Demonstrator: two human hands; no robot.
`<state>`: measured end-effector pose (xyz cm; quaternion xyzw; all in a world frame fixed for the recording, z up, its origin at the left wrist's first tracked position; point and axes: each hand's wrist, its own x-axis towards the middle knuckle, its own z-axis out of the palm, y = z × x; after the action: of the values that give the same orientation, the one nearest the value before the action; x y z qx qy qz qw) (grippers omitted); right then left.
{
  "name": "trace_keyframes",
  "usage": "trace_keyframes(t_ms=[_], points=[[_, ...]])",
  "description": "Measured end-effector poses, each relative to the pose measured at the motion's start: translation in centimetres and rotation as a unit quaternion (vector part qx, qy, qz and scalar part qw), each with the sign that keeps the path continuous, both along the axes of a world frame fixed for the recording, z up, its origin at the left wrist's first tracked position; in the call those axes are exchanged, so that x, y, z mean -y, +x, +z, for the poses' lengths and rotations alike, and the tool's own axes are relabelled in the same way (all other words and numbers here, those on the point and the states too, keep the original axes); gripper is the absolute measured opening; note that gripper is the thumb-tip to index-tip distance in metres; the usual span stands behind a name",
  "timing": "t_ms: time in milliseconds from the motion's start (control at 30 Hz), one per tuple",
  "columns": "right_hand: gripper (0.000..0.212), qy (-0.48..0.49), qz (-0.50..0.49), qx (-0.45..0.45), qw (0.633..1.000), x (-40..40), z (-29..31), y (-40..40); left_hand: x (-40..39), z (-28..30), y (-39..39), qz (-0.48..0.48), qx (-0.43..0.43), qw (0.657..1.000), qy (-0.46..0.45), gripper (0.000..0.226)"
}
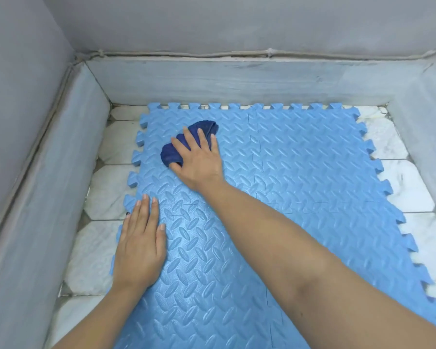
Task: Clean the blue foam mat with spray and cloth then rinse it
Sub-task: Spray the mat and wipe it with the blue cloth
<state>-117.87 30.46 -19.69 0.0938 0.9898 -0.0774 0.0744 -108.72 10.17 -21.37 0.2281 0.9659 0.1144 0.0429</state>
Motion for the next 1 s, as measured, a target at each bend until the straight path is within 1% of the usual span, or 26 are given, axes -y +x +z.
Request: trace_keyframes(t_ms=[67,167,233,267,333,400,500,567,633,667,733,800,900,1000], points=[[0.065,0.005,-0.08,-0.005,0.997,-5.6,0.0,-0.4,0.0,-0.1,0.0,-0.003,0.005,1.0,0.005,0.061],[0.065,0.009,-0.239,-0.004,0.971,-15.3,0.3,2.7,-0.1,0.0,-0.1,0.001,0.01,1.0,0.012,0.061],[0.065,0.002,-0.303,-0.008,0.953,-19.5,0.6,6.5,-0.3,0.1,-0.2,0.003,0.007,1.0,0.013,0.06],[0.064,-0.001,-0.316,-0.014,0.949,-20.2,0.7,8.1,-0.4,0.1,-0.2,0.003,0.007,1.0,0.012,0.059],[0.063,-0.001,-0.3,-0.033,0.953,-18.8,0.4,10.3,-0.5,0.2,-0.3,0.003,0.008,1.0,0.007,0.059],[0.065,-0.002,-0.246,-0.052,0.968,-14.3,0.1,11.6,-0.3,0.2,-0.4,0.002,0.01,1.0,0.003,0.058],[0.069,-0.024,-0.146,-0.071,0.986,-4.9,-0.3,14.1,-0.2,0.3,-0.4,-0.003,0.021,1.0,-0.002,0.059],[0.068,-0.044,-0.071,-0.068,0.994,2.4,-0.6,16.4,-0.1,0.3,-0.6,-0.01,0.018,1.0,-0.006,0.06],[0.066,-0.053,0.011,-0.05,0.997,8.0,-0.4,19.1,0.2,0.2,-0.9,-0.021,0.02,1.0,-0.012,0.064],[0.066,-0.05,0.044,-0.035,0.997,9.0,-0.3,20.6,0.3,0.2,-0.9,-0.024,0.026,0.999,-0.015,0.064],[0.068,-0.035,0.07,-0.028,0.997,7.1,-0.2,22.7,0.3,0.3,-0.9,-0.033,0.038,0.998,-0.025,0.06],[0.07,-0.015,0.03,-0.035,0.999,2.7,-0.2,24.5,0.4,0.4,-1.1,-0.04,0.055,0.997,-0.034,0.058],[0.071,0.035,-0.123,-0.024,0.991,-4.5,0.0,27.9,0.6,0.9,-1.1,-0.038,0.071,0.996,-0.035,0.062],[0.066,0.034,-0.244,-0.005,0.969,-8.4,0.6,30.0,1.4,1.5,1.4,-0.007,0.073,0.997,-0.01,0.063]])
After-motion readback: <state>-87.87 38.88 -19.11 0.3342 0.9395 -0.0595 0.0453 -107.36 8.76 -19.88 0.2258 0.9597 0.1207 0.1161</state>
